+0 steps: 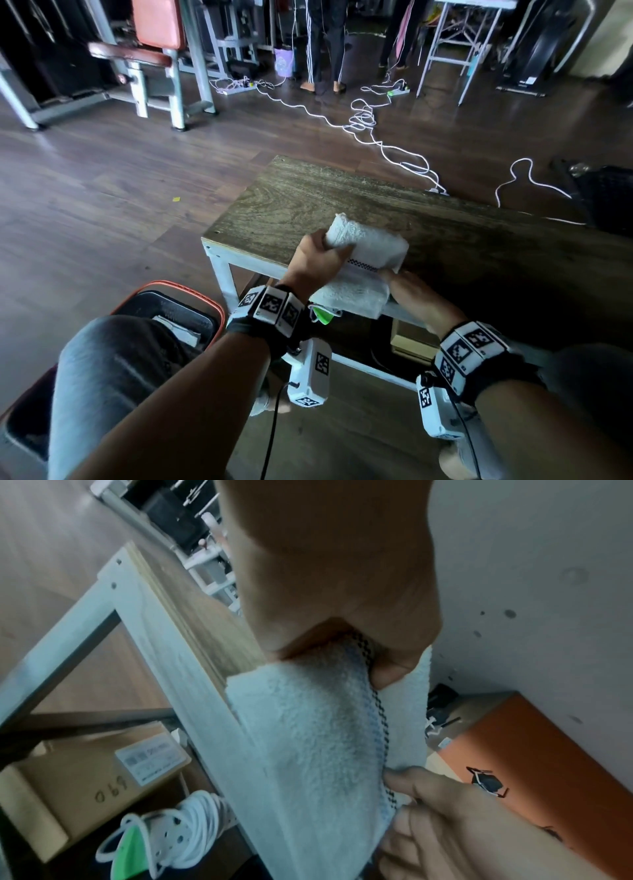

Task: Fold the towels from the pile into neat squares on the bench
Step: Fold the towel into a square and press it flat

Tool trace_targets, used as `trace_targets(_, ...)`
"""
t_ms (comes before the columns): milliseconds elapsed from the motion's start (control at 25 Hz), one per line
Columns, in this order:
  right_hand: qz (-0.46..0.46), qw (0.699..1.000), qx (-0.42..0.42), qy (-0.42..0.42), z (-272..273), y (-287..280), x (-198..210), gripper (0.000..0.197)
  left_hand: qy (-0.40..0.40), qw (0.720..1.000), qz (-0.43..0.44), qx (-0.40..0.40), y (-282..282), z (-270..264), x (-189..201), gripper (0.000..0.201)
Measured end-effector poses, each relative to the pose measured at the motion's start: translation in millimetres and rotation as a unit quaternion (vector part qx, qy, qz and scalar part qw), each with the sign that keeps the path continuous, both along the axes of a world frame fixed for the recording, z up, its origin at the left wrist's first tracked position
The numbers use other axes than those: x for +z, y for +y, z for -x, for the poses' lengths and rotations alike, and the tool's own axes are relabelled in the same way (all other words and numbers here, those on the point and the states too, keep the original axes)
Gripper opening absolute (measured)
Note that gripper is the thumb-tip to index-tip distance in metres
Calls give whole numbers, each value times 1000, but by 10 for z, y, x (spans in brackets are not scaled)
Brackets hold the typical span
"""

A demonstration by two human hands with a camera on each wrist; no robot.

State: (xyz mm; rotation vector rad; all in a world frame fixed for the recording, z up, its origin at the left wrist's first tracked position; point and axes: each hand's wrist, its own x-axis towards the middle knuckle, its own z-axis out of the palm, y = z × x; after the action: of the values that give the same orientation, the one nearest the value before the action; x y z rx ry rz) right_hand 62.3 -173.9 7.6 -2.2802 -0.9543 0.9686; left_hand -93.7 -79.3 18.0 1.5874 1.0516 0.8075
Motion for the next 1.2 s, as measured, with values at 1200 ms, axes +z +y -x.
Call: trace_targets(1200, -24, 921, 378, 87, 3337, 1674, -1757, 37, 206, 833, 289, 424, 351, 3477, -2166, 20)
